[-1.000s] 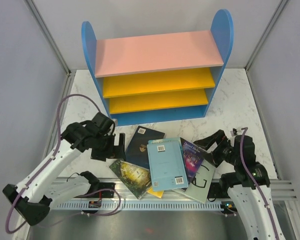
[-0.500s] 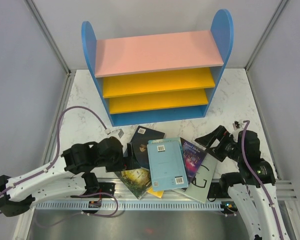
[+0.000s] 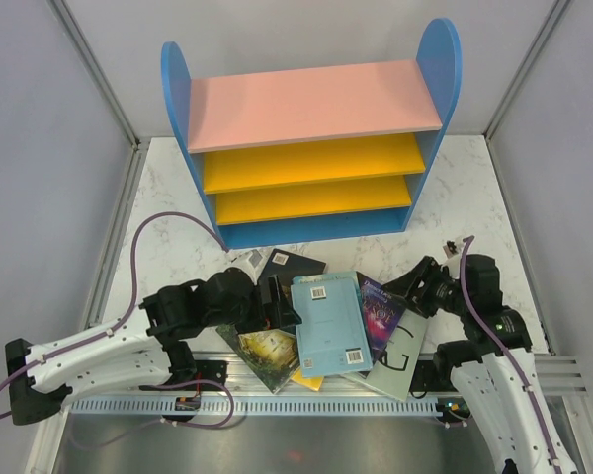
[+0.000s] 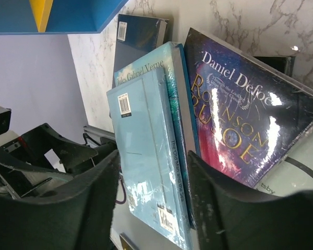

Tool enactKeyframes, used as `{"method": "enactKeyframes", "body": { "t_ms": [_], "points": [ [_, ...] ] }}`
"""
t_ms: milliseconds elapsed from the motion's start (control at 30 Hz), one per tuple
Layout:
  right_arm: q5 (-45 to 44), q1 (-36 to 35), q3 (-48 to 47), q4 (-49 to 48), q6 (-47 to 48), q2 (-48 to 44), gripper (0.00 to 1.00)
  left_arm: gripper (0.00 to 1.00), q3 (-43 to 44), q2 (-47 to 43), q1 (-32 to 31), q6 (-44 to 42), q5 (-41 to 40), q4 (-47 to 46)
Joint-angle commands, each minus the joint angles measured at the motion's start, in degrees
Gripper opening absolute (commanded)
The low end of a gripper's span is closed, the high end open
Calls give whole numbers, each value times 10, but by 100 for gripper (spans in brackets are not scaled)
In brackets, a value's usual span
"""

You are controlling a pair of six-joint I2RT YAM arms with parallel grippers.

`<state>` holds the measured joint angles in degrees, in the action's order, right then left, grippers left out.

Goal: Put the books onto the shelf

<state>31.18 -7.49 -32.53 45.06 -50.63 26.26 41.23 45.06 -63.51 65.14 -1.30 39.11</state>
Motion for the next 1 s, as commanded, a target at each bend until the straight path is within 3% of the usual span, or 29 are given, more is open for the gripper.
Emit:
{"method": "enactKeyframes", "body": {
  "t_ms": [0, 167, 400, 467, 967],
  "points": [
    [32, -1, 30, -58, -15, -2, 56, 100, -5, -6, -1, -20, -16, -56],
    [12, -15, 52, -77, -19, 23, 49, 100, -19, -2, 2, -23, 0, -66],
    [-143, -145, -13, -114, -30, 132, 44, 100, -24, 5, 6, -27, 10, -74],
    [-147, -160, -15, -132, -38, 147, 43, 100, -28, 6, 6, -25, 10, -75],
    [-199, -268, 60, -210, -139, 127, 40, 100, -72, -16, 15, -27, 43, -92]
  ]
}}
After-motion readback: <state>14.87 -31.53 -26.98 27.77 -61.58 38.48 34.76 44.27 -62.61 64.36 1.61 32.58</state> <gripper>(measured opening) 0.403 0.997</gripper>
